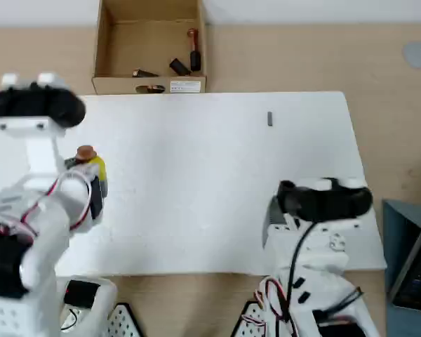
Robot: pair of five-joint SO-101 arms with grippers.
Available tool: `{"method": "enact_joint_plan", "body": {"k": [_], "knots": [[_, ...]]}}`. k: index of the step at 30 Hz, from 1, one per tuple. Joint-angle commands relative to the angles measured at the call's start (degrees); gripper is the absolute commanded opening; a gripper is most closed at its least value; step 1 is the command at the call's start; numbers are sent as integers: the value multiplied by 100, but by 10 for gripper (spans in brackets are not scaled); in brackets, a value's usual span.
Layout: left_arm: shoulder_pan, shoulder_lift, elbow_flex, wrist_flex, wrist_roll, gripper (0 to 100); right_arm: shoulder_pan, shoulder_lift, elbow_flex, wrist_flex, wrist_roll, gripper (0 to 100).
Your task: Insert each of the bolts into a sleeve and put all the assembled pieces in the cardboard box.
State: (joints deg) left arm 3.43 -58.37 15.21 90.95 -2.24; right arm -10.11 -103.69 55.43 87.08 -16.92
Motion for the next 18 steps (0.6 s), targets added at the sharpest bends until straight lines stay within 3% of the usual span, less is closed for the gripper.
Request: {"method": "enact_joint_plan", "body": {"k": [1, 10, 18], "knots": [[44, -980, 844, -633, 290, 2, -321, -189, 189, -413, 202, 9], [70, -3380, 3332, -2277, 958, 2, -1130, -189, 629, -1196, 325, 9], [62, -4655, 4492, -3033, 1055, 1, -2290, -189, 1323, -2057, 334, 9]]}}
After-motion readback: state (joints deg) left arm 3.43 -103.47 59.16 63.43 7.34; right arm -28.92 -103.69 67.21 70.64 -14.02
